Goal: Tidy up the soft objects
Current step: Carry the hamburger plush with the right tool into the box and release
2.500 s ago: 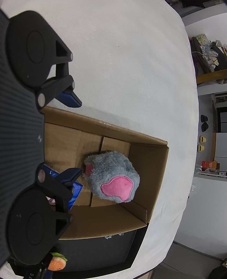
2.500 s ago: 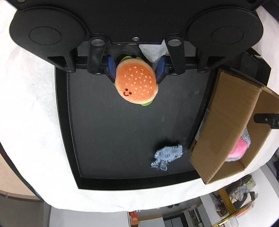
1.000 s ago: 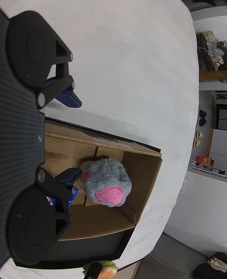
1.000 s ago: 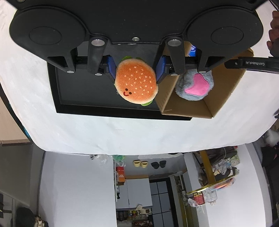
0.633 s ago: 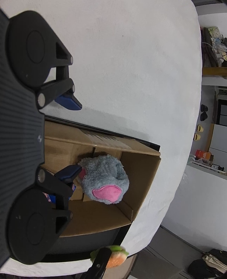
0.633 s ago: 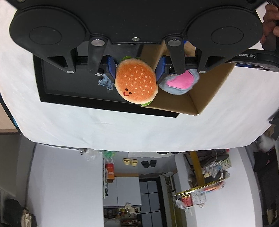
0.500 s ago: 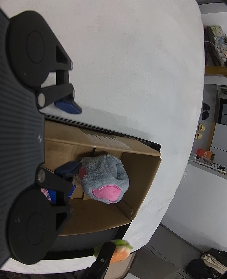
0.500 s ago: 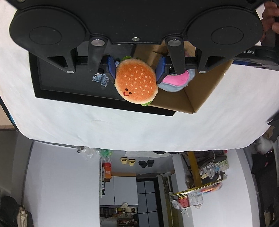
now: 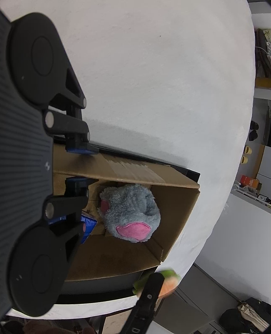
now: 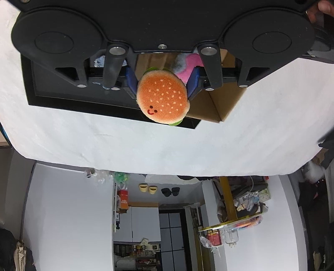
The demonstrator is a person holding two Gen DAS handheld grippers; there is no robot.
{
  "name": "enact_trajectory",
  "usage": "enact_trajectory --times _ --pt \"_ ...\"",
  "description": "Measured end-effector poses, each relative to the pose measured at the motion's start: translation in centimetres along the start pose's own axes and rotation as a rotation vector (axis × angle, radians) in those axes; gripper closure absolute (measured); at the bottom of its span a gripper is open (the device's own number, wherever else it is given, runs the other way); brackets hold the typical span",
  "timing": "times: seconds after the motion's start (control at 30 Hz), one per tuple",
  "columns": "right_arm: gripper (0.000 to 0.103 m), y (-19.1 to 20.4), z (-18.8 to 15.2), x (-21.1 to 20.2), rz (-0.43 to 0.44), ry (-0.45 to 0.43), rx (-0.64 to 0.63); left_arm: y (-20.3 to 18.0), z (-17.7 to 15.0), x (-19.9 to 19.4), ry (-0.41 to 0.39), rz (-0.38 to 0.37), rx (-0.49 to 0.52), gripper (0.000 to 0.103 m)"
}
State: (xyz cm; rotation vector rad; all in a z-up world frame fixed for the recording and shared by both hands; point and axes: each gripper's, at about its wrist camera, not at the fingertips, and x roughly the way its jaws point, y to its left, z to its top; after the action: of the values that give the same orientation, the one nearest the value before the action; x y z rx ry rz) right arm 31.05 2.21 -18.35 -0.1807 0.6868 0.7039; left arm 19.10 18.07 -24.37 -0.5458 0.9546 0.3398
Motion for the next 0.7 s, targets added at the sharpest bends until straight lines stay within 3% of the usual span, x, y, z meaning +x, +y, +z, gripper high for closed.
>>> enact_trajectory --times 0.07,0.37,0.47,0.57,0.7 --pt "0.041 0.1 -0.1 0.3 -0.016 0.006 -0.012 0.1 0.0 -0.1 0.001 -0.001 -0.004 0.083" --pt "0.041 -0.6 -0.5 -0.3 -0.036 0.021 0.024 -0.1 0.2 0.0 -0.004 0.017 -0.01 0.083" --pt "0.044 -1.3 -0.9 -0.7 -0.047 0.022 0.052 -0.2 0.2 0.0 -0.008 0.034 -0.007 0.08" --pt "0.054 -1.7 -1.0 -0.6 -0.049 0.029 0.066 -0.4 0.2 0.0 -0.006 0.051 -0.007 0.079" --pt "0.054 -2.6 -1.6 -1.0 -0.049 0.033 0.079 -0.8 0.4 0.1 -0.004 0.07 -0.012 0.074"
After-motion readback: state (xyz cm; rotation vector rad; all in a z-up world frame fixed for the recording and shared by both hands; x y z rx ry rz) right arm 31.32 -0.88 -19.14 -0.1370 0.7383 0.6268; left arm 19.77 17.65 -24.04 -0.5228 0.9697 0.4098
